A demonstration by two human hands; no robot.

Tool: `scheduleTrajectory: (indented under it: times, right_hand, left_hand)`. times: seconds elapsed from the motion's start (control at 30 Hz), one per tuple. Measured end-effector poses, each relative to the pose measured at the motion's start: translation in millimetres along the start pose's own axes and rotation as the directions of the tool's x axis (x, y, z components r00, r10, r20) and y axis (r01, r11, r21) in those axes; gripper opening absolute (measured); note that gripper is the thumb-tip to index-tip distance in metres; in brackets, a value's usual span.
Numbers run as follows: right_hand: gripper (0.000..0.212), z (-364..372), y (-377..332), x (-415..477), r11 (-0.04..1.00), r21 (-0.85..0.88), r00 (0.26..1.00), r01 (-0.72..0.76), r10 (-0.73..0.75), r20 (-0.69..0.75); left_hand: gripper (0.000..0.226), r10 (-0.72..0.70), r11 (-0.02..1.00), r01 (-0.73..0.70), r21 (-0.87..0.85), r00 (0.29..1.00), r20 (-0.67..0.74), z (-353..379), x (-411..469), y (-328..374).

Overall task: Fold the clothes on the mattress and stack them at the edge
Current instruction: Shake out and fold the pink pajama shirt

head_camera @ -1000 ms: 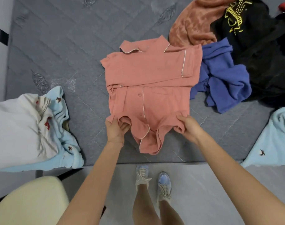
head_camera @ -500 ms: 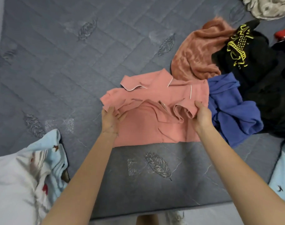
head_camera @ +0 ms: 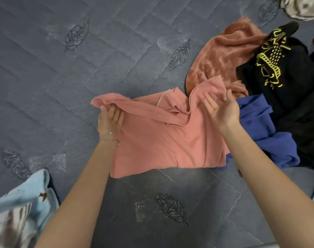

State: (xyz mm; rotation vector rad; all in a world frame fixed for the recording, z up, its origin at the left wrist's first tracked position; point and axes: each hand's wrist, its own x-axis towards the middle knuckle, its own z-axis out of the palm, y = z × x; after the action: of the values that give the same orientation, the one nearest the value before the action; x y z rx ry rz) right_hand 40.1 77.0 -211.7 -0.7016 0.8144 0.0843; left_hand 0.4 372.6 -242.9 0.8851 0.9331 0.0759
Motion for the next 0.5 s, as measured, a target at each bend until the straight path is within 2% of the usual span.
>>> scheduleTrajectory:
  times: [0.03,0.07,0.1,0.13,0.17,0.2,0.23,0.27,0.3,0.33,0.37,0.43,0.5]
  right_hand:
    - [0.023,-0.9,2.6,6.0,0.996,-0.092,1.000,0.001,0.000,0.006]
    - [0.018,-3.0,5.3,9.8,0.974,-0.224,1.000,0.020,-0.021,0.001]
    - [0.018,-6.7,8.1,13.3,0.910,-0.409,0.998,0.066,-0.070,0.004]
    - [0.023,-11.4,10.1,14.7,0.778,-0.613,0.989,0.139,-0.146,0.038]
    - [0.027,-16.1,11.5,14.8,0.600,-0.767,0.969,0.226,-0.215,0.118]
    - [0.029,-20.3,12.5,14.7,0.420,-0.855,0.943,0.303,-0.259,0.208]
    - [0.031,-24.3,12.8,14.7,0.267,-0.895,0.918,0.359,-0.276,0.285]
    - [0.033,-29.1,12.3,15.8,0.118,-0.912,0.892,0.392,-0.292,0.346]
    - [0.036,-34.4,11.3,18.7,-0.019,-0.911,0.862,0.412,-0.315,0.396]
    - [0.040,-38.2,9.1,22.7,-0.135,-0.903,0.840,0.408,-0.333,0.429]
    - [0.045,-41.3,6.6,28.5,-0.202,-0.903,0.834,0.378,-0.350,0.427]
    - [0.058,-43.5,1.9,37.7,-0.223,-0.943,0.869,0.249,-0.378,0.319]
    - [0.056,-43.7,-1.5,45.2,-0.217,-0.971,0.909,0.105,-0.376,0.182]
  left_hand:
    - [0.026,0.045,0.987,-0.045,0.156,0.999,0.000,1.0,-0.5,-6.4]
    - [0.019,0.157,0.908,-0.159,0.388,0.987,0.037,1.5,-2.2,-11.1]
    - [0.016,0.290,0.729,-0.315,0.607,0.946,0.142,1.9,-4.8,-13.9]
    - [0.020,0.378,0.509,-0.465,0.725,0.877,0.297,2.2,-5.4,-17.2]
    - [0.024,0.408,0.307,-0.569,0.763,0.803,0.435,2.6,-3.8,-22.0]
    - [0.029,0.387,0.132,-0.613,0.779,0.755,0.529,4.2,-2.0,-27.7]
    - [0.037,0.331,-0.018,-0.602,0.799,0.750,0.573,6.7,-0.2,-34.1]
    - [0.041,0.275,-0.146,-0.553,0.820,0.774,0.571,9.7,2.2,-40.3]
    - [0.041,0.246,-0.229,-0.498,0.836,0.801,0.545,12.1,6.0,-43.0]
    - [0.038,0.245,-0.251,-0.468,0.847,0.816,0.524,15.7,8.8,-42.6]
    - [0.034,0.259,-0.222,-0.470,0.854,0.816,0.516,18.4,12.0,-39.8]
    - [0.026,0.304,-0.110,-0.535,0.838,0.784,0.541,21.7,18.6,-31.3]
    - [0.020,0.339,-0.070,-0.557,0.828,0.767,0.544,25.0,22.6,-23.2]
